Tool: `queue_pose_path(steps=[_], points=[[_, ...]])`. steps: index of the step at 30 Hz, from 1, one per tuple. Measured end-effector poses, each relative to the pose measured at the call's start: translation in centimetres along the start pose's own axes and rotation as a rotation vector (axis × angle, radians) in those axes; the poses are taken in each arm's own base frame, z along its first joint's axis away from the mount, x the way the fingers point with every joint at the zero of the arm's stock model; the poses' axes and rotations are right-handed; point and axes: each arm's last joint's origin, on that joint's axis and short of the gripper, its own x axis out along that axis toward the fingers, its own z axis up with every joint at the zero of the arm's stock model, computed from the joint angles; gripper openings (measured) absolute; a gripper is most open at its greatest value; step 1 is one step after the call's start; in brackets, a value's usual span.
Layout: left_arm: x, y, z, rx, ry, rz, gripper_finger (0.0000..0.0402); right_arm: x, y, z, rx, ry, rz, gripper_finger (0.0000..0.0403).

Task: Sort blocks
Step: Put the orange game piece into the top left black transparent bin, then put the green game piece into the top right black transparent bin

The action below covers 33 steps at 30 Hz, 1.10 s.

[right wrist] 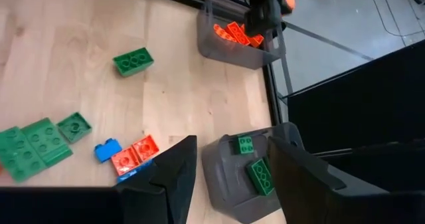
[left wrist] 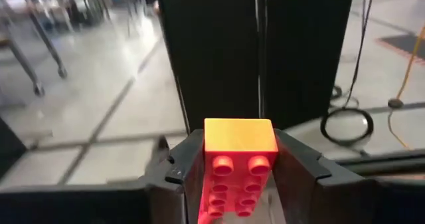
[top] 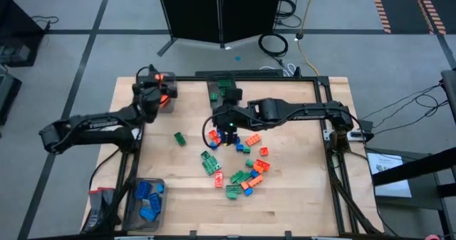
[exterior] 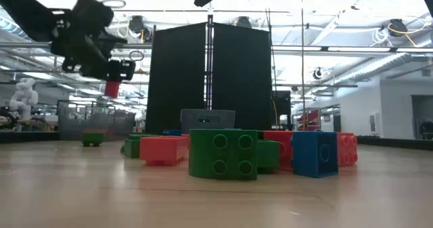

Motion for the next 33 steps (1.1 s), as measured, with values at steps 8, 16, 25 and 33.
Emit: queue_pose_path(steps=[8, 16, 25, 33], points=[[1.0, -0.2, -1.4, -0.015, 0.119, -0.115, 0.0164, -0.5, 1.0, -0.3, -0.034, 0.029, 0.022, 0.0176], [0.9, -0.5, -1.5, 0.089, 0.136, -0.201, 0.0234, -0.6, 1.5, -0.6, -0.022, 0.05, 0.121, 0.0176], [0.0, -1.7, -1.4, 0.071, 0.188, -0.663, 0.0254, -1.0, 2.9, -0.8, 0.032, 0.071, 0.41, 0.0176], [-3.1, -3.4, -2.3, 0.331, 0.177, -1.043, 0.0255, -1.9, 4.9, -1.2, -0.009, 0.113, 0.463, 0.0176]])
